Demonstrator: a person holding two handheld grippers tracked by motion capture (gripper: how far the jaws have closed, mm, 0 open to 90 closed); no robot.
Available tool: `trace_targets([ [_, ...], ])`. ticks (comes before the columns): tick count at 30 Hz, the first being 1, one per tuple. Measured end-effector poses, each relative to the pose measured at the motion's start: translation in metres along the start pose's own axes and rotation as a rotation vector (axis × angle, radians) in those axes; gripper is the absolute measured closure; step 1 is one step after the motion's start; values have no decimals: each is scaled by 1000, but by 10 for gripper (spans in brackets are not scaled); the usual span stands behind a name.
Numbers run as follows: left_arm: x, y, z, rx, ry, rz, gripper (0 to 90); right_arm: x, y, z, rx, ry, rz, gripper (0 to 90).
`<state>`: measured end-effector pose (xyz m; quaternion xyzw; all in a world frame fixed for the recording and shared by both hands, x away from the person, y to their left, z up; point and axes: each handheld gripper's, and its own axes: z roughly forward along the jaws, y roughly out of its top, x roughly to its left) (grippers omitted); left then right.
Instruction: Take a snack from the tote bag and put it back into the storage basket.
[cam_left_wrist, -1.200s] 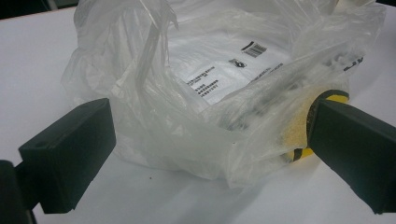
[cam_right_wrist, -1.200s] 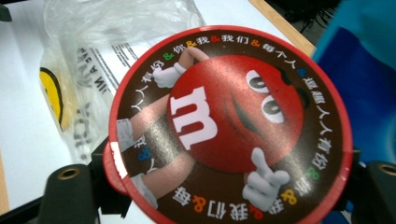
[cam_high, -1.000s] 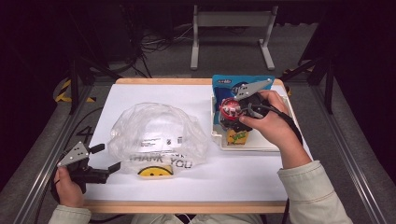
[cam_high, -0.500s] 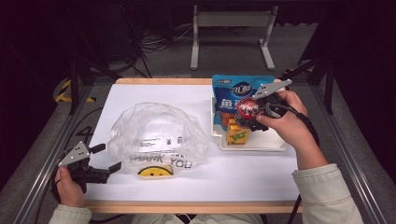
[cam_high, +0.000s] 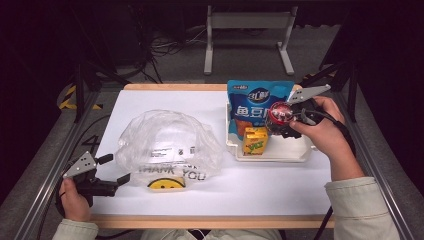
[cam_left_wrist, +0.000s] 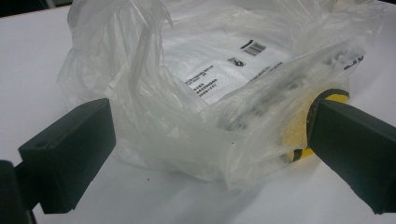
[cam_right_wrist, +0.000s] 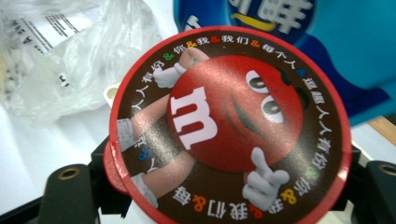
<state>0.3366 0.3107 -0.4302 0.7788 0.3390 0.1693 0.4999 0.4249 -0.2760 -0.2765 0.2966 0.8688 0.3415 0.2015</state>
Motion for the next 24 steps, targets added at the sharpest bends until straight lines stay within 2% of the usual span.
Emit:
trace_targets([
  [12,-1,0,1,0,-4,1,14,-20,-20,-1,-5,-15,4,251],
  [24,-1,-1,0,2,-4,1,14,-38,-41,8,-1,-5,14,251],
])
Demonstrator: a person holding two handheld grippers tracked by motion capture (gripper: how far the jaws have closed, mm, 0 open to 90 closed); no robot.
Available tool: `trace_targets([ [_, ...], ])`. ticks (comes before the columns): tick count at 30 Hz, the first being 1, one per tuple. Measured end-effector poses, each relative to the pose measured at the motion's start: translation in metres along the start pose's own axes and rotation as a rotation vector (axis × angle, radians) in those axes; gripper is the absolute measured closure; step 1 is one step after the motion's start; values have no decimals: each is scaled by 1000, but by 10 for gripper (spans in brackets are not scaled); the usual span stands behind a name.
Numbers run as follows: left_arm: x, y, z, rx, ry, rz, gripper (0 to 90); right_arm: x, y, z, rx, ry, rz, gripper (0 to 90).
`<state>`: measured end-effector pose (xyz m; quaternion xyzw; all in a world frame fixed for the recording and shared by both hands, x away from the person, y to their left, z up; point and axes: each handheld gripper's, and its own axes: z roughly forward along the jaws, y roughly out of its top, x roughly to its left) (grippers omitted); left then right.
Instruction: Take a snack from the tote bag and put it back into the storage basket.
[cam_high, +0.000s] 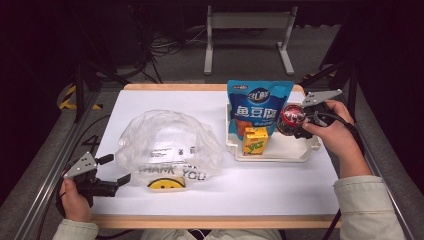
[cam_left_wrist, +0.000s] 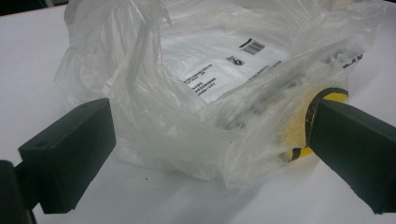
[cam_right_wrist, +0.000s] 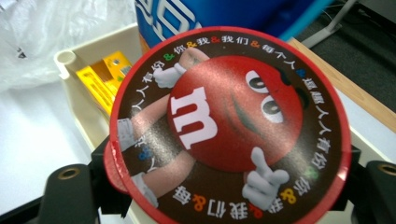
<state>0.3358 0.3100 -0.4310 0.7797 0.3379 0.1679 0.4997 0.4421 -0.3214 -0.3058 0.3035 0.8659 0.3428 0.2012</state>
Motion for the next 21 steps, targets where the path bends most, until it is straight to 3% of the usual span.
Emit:
trace_targets([
  [13,-2,-3,-5,3,8,-2,13,-9,-19,19,29,7,2,251],
  [21,-2,-3,-4,2,8,-3,13,-12,-30,34,74,8,11,251],
])
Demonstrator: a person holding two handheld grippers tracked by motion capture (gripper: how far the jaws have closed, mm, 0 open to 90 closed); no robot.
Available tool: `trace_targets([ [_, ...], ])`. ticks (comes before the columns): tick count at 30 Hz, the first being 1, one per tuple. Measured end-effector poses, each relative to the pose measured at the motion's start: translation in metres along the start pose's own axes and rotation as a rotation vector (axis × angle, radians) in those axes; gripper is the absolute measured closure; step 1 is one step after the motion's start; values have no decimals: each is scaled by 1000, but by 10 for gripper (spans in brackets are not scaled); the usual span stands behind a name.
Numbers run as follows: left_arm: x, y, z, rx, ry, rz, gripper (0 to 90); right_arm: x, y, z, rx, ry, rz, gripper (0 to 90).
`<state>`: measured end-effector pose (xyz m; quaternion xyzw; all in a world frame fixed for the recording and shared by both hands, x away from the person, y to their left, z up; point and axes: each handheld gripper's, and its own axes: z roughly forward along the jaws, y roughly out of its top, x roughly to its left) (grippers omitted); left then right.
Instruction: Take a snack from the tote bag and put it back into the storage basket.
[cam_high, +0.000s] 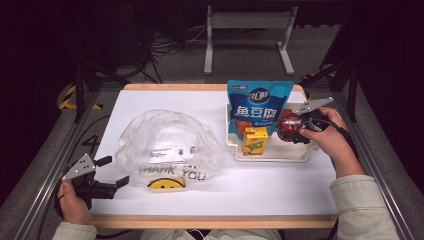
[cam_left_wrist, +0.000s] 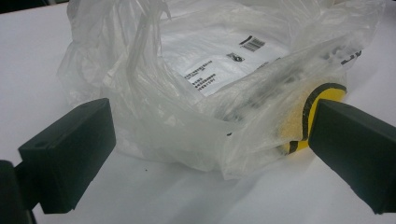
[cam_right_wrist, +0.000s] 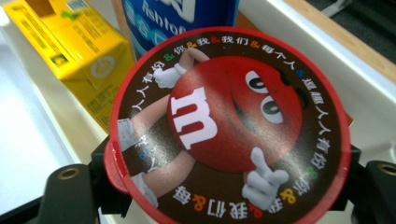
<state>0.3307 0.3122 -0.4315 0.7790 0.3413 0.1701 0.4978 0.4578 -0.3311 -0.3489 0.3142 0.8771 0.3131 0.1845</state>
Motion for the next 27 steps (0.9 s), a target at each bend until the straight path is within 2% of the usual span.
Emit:
trace_targets([
  [12,1,0,0,1,1,-1,13,-2,-11,18,50,10,12,251],
  [27,1,0,1,1,0,0,14,-4,-17,32,102,18,15,251],
])
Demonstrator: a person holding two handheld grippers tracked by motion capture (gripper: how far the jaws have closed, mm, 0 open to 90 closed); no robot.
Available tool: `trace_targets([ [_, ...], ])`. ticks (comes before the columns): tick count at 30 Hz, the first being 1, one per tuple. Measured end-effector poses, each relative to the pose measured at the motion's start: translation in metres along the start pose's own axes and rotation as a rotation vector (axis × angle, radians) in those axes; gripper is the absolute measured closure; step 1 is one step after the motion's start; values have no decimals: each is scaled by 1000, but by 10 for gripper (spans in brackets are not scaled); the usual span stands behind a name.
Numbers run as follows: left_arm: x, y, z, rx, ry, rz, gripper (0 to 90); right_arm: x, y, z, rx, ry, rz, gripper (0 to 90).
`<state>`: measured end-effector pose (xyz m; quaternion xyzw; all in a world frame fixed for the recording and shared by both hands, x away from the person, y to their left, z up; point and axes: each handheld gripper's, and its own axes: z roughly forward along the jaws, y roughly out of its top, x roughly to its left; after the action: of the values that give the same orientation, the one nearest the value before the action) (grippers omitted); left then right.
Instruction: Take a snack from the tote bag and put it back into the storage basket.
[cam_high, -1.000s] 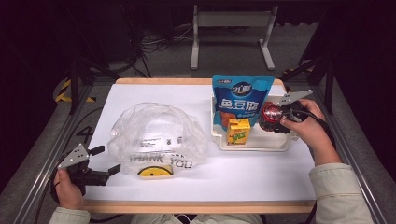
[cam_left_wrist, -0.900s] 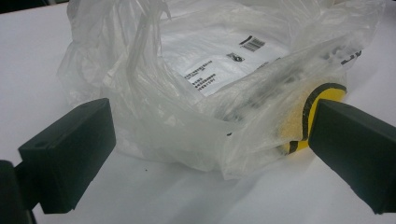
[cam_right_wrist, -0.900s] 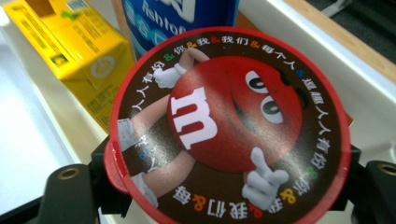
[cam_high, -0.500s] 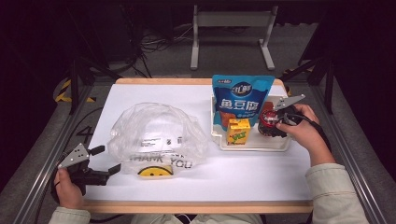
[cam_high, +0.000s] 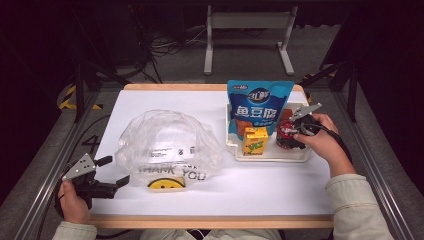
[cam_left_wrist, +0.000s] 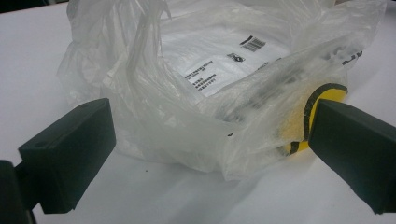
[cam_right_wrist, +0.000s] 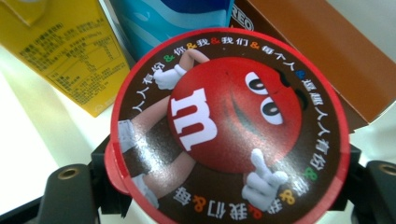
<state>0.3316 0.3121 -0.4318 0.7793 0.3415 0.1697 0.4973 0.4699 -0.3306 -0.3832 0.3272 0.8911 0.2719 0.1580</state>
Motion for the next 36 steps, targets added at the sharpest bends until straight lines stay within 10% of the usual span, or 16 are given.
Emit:
trace_targets([
  [36,0,0,1,3,-1,3,14,-2,-6,11,85,18,-13,219],
])
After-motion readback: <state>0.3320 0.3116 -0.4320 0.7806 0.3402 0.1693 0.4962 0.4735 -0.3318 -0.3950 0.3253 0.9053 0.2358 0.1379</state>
